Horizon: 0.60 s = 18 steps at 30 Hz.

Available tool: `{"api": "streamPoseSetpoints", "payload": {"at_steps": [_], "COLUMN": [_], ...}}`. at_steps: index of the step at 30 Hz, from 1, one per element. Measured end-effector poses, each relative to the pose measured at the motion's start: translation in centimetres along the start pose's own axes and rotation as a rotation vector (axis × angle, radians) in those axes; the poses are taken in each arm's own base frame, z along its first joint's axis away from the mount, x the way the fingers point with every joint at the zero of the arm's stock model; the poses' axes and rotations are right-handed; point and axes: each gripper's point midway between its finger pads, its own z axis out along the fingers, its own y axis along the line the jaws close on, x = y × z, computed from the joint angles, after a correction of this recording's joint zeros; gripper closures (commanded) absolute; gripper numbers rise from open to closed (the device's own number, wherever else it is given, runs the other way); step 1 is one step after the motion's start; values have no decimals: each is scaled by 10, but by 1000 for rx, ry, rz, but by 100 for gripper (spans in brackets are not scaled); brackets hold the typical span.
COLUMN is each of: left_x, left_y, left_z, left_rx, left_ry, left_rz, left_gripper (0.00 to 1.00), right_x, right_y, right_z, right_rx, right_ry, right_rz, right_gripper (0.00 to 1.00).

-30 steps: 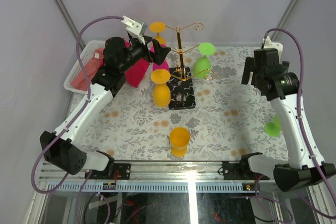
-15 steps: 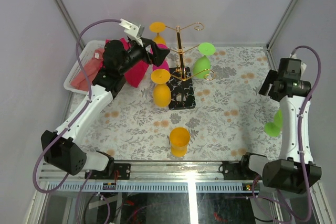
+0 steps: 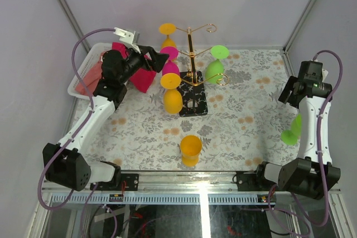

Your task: Place the wine glass upside down on the wine glass rack

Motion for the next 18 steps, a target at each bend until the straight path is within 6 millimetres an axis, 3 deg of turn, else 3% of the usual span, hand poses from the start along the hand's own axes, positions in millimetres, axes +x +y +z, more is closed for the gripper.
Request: {"api": "streamPoseSetpoints", "payload": {"at_steps": [7,12,18], "left_x": [8,6,2], "left_y": [13,15,14], "left_z": [-5,-6,-5], "left_rx": [-25,-25,-18], "left_ry": [2,-4,-19], "left_rz": [-27,-27,-21], "left_gripper": [0,0,0], "right_x": [10,30,52], "right_y": [-10,-11,-10], "right_z": [2,12,22], "right_rx": [57,71,79], "right_ry": [33,90,151], "right_rz": [-1,-4,-6], "right_gripper": [17,26,48]}}
